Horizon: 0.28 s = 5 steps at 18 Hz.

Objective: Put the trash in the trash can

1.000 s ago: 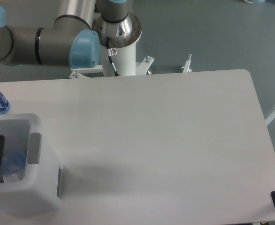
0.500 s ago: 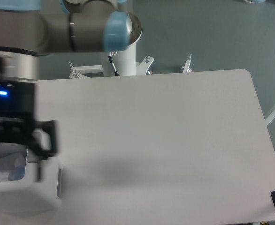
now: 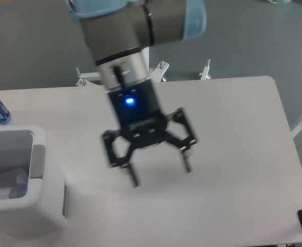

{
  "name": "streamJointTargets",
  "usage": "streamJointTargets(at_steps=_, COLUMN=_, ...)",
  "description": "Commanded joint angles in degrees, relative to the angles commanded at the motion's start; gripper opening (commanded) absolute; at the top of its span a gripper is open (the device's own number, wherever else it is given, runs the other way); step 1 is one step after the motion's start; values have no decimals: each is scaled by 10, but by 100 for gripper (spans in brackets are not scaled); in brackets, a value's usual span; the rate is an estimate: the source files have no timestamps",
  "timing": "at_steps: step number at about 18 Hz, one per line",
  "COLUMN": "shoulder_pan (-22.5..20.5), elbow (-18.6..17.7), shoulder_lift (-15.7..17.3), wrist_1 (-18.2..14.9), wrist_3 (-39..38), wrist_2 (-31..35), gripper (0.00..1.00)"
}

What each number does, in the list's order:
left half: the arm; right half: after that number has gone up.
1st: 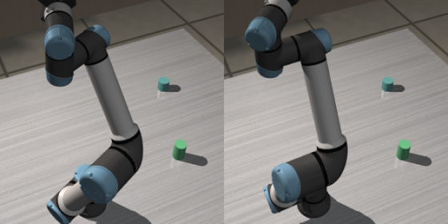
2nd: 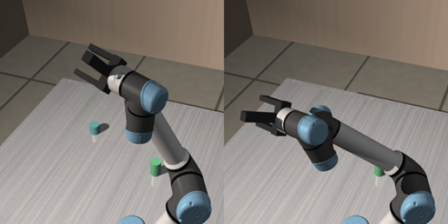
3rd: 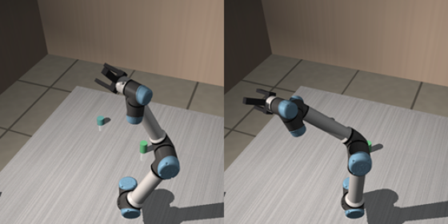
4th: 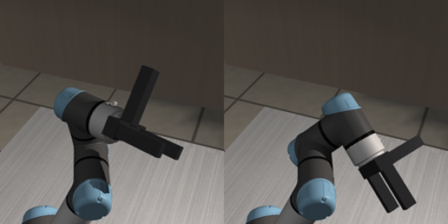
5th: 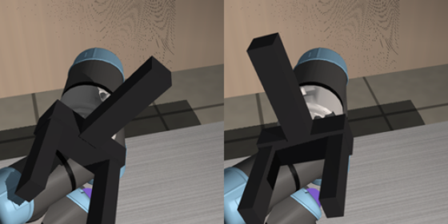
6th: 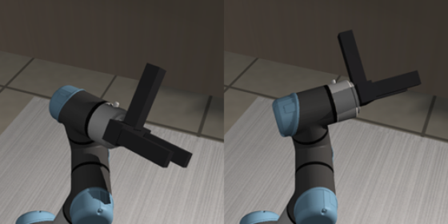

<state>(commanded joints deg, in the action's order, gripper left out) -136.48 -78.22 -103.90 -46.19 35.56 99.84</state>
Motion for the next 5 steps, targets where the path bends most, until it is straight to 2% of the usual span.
streamJointTargets(at_steps=2, shoulder_pan=-25, elbow=-4, shoulder_lift=22, wrist_1=-82, wrist_3=93, wrist_2=-1, gripper=100)
streamJointTargets(at_steps=3, shoulder_pan=-32, elbow=-6, shoulder_lift=27, wrist_1=-102, wrist_3=139, wrist_2=-1, gripper=100)
streamJointTargets(at_steps=5, shoulder_pan=-42, elbow=-11, shoulder_lift=34, wrist_1=-116, wrist_3=174, wrist_2=-4, gripper=100)
